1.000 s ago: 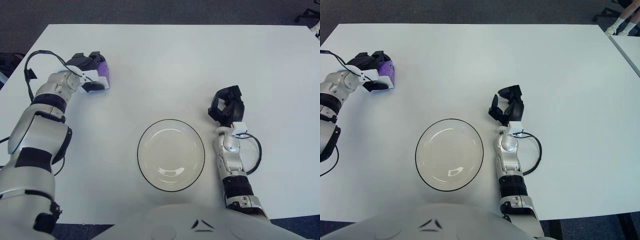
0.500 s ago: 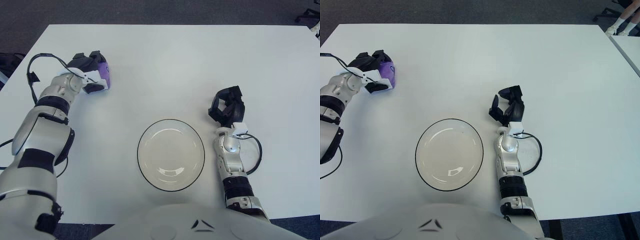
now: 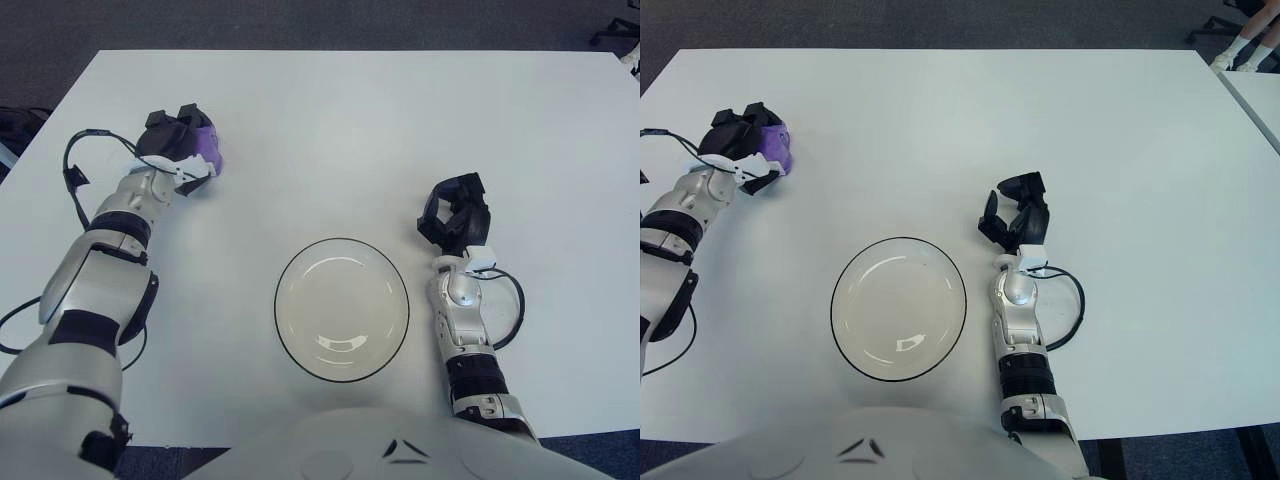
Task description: Put the tissue paper into the plate.
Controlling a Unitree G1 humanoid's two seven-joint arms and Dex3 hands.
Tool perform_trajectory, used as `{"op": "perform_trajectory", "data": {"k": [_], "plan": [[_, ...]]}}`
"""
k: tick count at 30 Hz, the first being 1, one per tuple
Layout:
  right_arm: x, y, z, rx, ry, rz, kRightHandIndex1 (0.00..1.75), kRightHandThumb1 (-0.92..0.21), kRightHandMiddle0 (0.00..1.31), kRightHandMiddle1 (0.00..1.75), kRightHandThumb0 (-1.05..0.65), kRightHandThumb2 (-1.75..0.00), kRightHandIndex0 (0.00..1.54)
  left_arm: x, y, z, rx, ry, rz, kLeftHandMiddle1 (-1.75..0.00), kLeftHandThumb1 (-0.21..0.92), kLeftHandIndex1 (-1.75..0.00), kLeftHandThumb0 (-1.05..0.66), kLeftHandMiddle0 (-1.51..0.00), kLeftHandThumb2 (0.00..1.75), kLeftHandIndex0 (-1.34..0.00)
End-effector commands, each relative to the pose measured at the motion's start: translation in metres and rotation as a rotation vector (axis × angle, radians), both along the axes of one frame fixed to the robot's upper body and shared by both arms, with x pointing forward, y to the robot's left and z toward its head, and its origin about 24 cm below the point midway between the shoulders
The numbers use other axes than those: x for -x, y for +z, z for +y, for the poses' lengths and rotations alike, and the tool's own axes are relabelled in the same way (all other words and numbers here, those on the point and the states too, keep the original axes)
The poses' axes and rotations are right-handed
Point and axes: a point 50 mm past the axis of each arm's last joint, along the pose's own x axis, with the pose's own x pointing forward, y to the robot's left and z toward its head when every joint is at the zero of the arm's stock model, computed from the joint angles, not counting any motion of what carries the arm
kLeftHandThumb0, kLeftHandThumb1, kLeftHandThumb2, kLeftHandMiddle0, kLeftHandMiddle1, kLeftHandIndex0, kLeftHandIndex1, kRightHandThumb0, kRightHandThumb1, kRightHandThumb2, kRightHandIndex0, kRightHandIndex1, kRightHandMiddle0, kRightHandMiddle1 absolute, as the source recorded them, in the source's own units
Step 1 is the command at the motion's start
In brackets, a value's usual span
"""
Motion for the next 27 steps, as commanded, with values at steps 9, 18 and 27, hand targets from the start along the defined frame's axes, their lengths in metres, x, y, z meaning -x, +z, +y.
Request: {"op": "perform_trajectory", "data": {"k": [9, 18, 27], "plan": [[0.039, -0.061, -0.004, -0.07, -0.051, 0.282, 1.67, -0.55, 0.43, 1.75, -0.41, -1.02, 0.67, 0.043, -0.08, -0.007, 0.167, 0.08, 0.163, -1.58, 0.04, -1.75, 0.0, -0.88, 1.58, -0.59], [0.04, -0.061, -0.005, -0.057, -0.048, 0.282, 1.7, -0.55, 0.43, 1.75, -0.41, -1.03, 0.67, 0.046, -0.076, -0.006, 0.284, 0.137, 0.019, -1.58, 0.05, -1.75, 0.0, -0.88, 1.58, -0.58], [0.039, -0.062, -0.005, -0.068, -0.041, 0.284, 1.69, -0.54, 0.43, 1.75, -0.41, -1.03, 0.67, 0.048, -0.068, -0.009, 0.394, 0.195, -0.168, -1.61, 0.06, -1.75, 0.0, -0.86, 1.58, -0.57]]}}
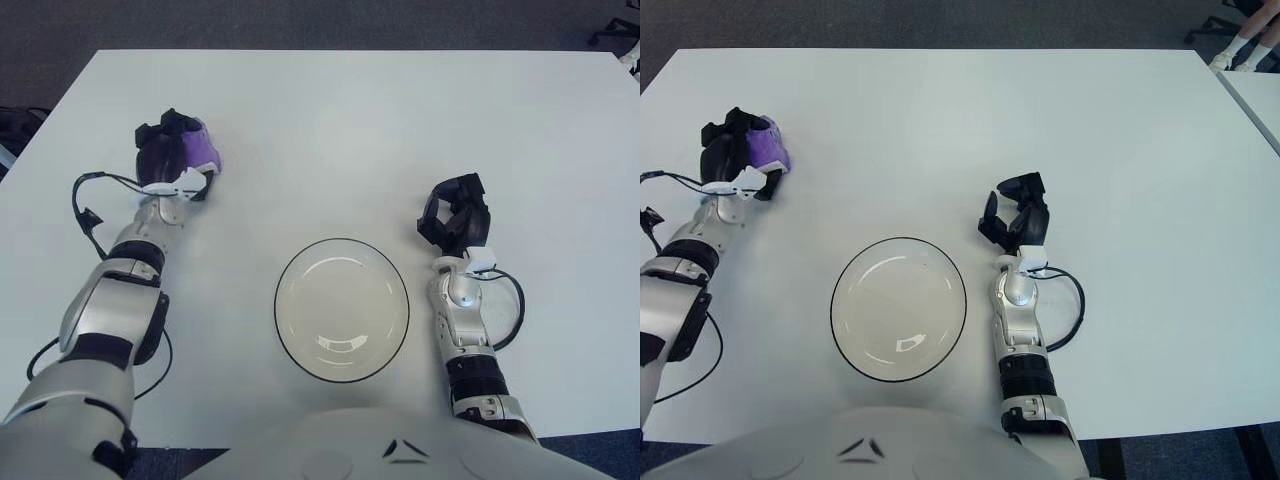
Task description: Put the tissue paper into the plate.
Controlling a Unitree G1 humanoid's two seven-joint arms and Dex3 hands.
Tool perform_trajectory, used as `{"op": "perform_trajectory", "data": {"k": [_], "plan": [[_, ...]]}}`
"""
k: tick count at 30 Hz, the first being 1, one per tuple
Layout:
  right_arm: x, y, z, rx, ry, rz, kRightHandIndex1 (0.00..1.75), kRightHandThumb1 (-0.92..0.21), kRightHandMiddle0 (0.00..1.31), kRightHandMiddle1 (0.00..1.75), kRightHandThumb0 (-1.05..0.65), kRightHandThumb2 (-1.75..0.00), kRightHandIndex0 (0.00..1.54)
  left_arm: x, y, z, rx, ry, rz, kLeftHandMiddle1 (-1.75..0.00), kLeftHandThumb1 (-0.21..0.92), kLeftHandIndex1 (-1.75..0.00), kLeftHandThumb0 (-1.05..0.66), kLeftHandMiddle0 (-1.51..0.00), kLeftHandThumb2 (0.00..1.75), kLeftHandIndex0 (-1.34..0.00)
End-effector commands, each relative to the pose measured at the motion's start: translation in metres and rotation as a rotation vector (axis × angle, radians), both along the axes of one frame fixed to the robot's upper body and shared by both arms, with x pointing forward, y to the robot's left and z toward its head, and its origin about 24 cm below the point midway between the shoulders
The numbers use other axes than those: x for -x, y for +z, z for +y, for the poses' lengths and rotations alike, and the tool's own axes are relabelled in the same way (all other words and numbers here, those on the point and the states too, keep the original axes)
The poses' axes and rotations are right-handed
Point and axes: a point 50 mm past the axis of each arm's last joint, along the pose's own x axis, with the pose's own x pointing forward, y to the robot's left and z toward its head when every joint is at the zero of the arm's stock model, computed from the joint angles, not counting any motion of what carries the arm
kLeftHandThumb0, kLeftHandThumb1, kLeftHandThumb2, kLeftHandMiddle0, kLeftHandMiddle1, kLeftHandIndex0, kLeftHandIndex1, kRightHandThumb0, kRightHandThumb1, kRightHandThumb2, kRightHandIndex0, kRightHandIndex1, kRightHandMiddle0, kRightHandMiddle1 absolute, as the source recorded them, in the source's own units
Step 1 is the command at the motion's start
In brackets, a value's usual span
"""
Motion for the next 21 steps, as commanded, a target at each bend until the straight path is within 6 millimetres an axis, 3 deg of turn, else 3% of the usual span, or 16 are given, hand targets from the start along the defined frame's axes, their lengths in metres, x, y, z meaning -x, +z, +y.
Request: {"op": "perform_trajectory", "data": {"k": [1, 21], "plan": [[0.038, -0.062, -0.005, -0.071, -0.051, 0.287, 1.69, -0.54, 0.43, 1.75, -0.41, -1.04, 0.67, 0.026, -0.052, -0.007, 0.095, 0.044, 0.144, -1.61, 0.06, -1.75, 0.0, -0.86, 1.58, -0.57], [0.036, -0.064, -0.005, -0.073, -0.052, 0.297, 1.67, -0.55, 0.43, 1.75, -0.41, -1.02, 0.66, 0.026, -0.037, -0.006, 0.851, -0.006, -0.159, -1.61, 0.05, -1.75, 0.0, -0.86, 1.58, -0.58]]}}
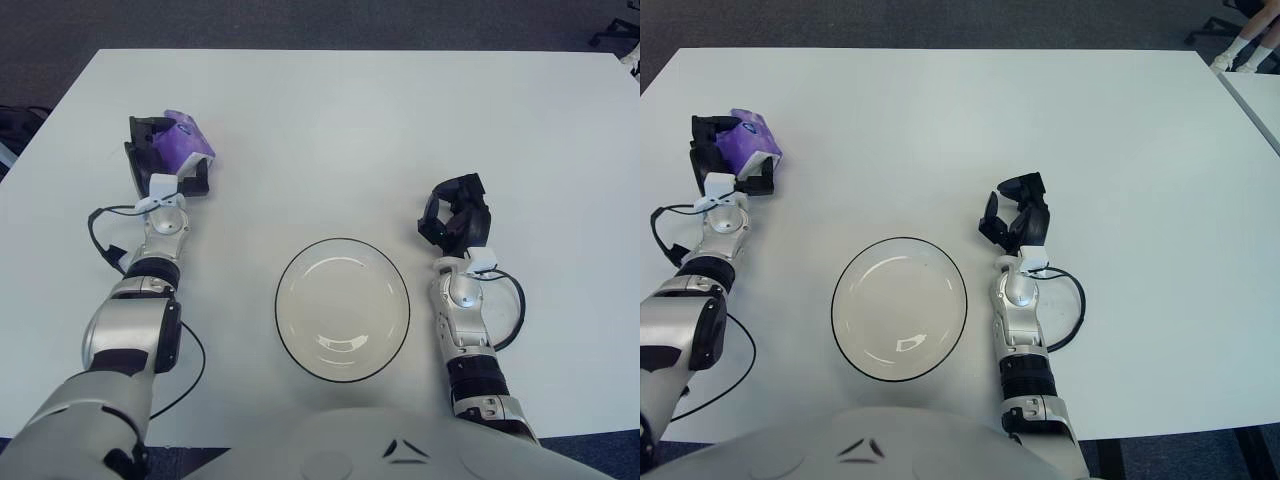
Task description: Put the tissue paper into the plate.
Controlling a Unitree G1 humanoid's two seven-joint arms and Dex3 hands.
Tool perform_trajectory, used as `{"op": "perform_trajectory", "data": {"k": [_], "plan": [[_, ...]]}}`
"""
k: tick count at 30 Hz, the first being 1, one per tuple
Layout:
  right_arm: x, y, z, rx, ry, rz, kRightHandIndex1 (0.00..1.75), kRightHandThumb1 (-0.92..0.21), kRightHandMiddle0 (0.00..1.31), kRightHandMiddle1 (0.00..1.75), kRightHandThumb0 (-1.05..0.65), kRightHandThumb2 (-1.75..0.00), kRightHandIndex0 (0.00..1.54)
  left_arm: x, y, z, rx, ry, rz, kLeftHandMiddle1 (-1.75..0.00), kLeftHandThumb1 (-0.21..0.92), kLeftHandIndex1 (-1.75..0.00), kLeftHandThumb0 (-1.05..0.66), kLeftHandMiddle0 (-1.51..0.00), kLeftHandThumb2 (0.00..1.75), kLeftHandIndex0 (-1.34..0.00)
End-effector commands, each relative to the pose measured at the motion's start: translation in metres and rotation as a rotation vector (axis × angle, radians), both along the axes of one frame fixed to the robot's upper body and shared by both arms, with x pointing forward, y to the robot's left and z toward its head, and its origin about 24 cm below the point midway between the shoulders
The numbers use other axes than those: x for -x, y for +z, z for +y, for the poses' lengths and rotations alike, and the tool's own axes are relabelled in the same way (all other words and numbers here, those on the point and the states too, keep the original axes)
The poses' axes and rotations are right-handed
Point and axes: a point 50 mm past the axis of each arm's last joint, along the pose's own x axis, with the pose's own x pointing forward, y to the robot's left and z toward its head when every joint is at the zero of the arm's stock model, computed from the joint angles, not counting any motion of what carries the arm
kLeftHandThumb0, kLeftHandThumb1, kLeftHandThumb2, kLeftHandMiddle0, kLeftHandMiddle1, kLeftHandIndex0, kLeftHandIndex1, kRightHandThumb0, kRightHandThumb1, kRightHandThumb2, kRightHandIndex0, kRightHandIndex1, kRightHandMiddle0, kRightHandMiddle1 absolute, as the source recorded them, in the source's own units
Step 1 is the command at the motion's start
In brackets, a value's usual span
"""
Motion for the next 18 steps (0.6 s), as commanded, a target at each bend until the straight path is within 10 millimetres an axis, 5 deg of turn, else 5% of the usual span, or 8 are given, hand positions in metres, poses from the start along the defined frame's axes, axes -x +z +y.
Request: {"op": "perform_trajectory", "data": {"k": [1, 12, 18], "plan": [[0.036, -0.063, -0.004, -0.074, -0.051, 0.295, 1.67, -0.55, 0.43, 1.75, -0.41, -1.02, 0.66, 0.012, -0.035, -0.013, 0.176, -0.054, 0.074, -1.6, 0.07, -1.75, 0.0, -0.85, 1.56, -0.57], [0.035, -0.062, -0.001, -0.074, -0.047, 0.295, 1.67, -0.56, 0.42, 1.75, -0.41, -1.02, 0.66, 0.007, -0.028, -0.021, 0.416, -0.122, -0.066, -1.57, 0.08, -1.75, 0.0, -0.85, 1.54, -0.57], [0.034, -0.062, 0.0, -0.069, -0.043, 0.296, 1.67, -0.56, 0.42, 1.75, -0.41, -1.02, 0.66, 0.01, -0.014, -0.028, 0.45, -0.198, -0.184, -1.3, 0.05, -1.75, 0.0, -0.97, 1.48, -0.63]]}}
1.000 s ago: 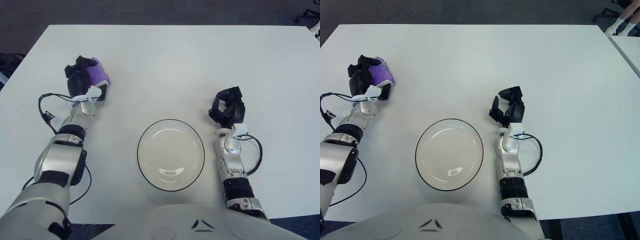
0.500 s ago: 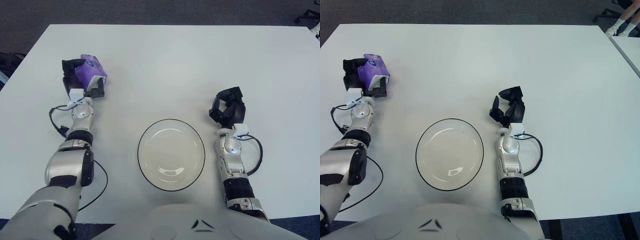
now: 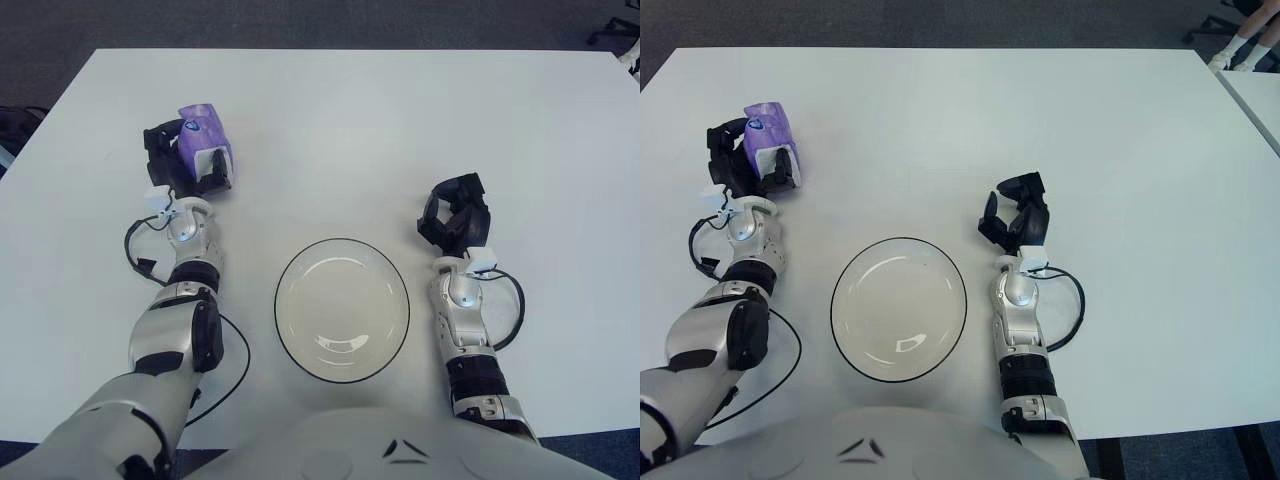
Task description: Put the tissue paper into the plate.
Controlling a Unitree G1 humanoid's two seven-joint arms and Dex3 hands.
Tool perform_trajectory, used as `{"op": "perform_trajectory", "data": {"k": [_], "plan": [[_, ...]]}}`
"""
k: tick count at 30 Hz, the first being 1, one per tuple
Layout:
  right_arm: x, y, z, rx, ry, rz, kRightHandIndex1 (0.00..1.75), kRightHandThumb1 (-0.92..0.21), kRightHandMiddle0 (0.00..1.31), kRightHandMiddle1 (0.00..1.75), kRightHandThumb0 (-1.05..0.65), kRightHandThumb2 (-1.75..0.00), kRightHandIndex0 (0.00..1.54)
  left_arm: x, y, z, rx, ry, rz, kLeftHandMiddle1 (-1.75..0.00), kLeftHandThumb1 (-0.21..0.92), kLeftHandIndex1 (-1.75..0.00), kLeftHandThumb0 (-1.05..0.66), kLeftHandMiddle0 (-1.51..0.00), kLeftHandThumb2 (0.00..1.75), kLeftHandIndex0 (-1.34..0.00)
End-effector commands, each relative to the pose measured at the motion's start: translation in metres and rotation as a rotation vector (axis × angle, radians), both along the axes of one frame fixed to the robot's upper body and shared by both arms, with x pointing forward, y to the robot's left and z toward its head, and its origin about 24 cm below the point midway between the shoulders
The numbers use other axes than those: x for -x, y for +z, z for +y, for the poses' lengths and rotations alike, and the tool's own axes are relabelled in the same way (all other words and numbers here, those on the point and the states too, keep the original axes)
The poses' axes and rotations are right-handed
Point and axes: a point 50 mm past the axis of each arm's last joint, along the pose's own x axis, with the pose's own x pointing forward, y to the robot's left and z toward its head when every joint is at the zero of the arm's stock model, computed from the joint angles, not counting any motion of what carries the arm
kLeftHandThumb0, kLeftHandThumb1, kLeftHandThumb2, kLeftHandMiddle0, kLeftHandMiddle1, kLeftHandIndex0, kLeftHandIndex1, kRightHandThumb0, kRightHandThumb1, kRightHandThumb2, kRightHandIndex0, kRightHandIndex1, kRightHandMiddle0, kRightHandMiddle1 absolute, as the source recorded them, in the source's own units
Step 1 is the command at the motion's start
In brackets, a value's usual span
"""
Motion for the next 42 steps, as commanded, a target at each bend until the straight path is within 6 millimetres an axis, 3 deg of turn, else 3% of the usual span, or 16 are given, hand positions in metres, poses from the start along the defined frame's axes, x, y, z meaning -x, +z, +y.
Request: {"op": "perform_trajectory", "data": {"k": [1, 3, 5, 12, 20, 23, 27, 33, 37, 42], "plan": [[0.035, -0.062, -0.002, -0.068, -0.05, 0.289, 1.67, -0.56, 0.42, 1.75, -0.41, -1.01, 0.66, 0.011, -0.01, -0.002, 0.042, -0.037, -0.003, -1.37, 0.05, -1.75, 0.0, -0.92, 1.5, -0.65], [0.034, -0.062, -0.002, -0.069, -0.05, 0.291, 1.67, -0.56, 0.42, 1.75, -0.41, -1.01, 0.66, 0.012, -0.008, -0.003, 0.051, -0.052, -0.013, -1.59, 0.06, -1.75, 0.0, -0.78, 1.56, -0.67], [0.034, -0.062, -0.002, -0.07, -0.051, 0.293, 1.67, -0.56, 0.42, 1.75, -0.41, -1.01, 0.66, 0.015, -0.003, -0.009, 0.054, -0.079, -0.031, -1.67, 0.09, -1.75, 0.0, -0.71, 1.55, -0.65], [0.033, -0.062, -0.001, -0.074, -0.053, 0.296, 1.67, -0.56, 0.42, 1.75, -0.41, -1.02, 0.66, 0.031, 0.02, -0.025, 0.042, -0.214, -0.107, -1.74, 0.19, -1.75, 0.0, -0.59, 1.47, -0.59], [0.032, -0.061, 0.001, -0.074, -0.04, 0.285, 1.67, -0.56, 0.42, 1.75, -0.41, -1.02, 0.66, 0.046, 0.043, -0.038, -0.032, -0.394, -0.149, -1.75, 0.22, -1.75, 0.0, -0.56, 1.43, -0.56], [0.032, -0.061, 0.001, -0.073, -0.037, 0.284, 1.67, -0.56, 0.43, 1.75, -0.41, -1.02, 0.66, 0.049, 0.048, -0.042, -0.068, -0.456, -0.168, -1.38, 0.22, -1.75, 0.0, -0.76, 1.31, -0.57], [0.031, -0.061, 0.002, -0.081, -0.033, 0.282, 1.67, -0.55, 0.43, 1.75, -0.41, -1.02, 0.66, 0.05, 0.056, -0.046, -0.154, -0.514, -0.199, -1.25, 0.11, -1.75, 0.0, -0.9, 1.4, -0.65], [0.03, -0.061, 0.003, -0.083, -0.03, 0.282, 1.67, -0.55, 0.43, 1.75, -0.41, -1.03, 0.66, 0.057, 0.074, -0.055, -0.32, -0.584, -0.249, -1.38, -0.1, -1.75, 0.0, -1.04, 1.67, -0.73], [0.03, -0.061, 0.003, -0.085, -0.027, 0.28, 1.66, -0.55, 0.43, 1.75, -0.41, -1.03, 0.66, 0.073, 0.09, -0.07, -0.5, -0.679, -0.293, -1.46, -0.14, -1.75, 0.0, -1.04, 1.73, -0.74], [0.03, -0.061, 0.003, -0.088, -0.024, 0.279, 1.66, -0.55, 0.43, 1.75, -0.41, -1.03, 0.67, 0.081, 0.097, -0.079, -0.581, -0.796, -0.306, -1.54, -0.13, -1.75, 0.0, -1.01, 1.74, -0.72]]}}
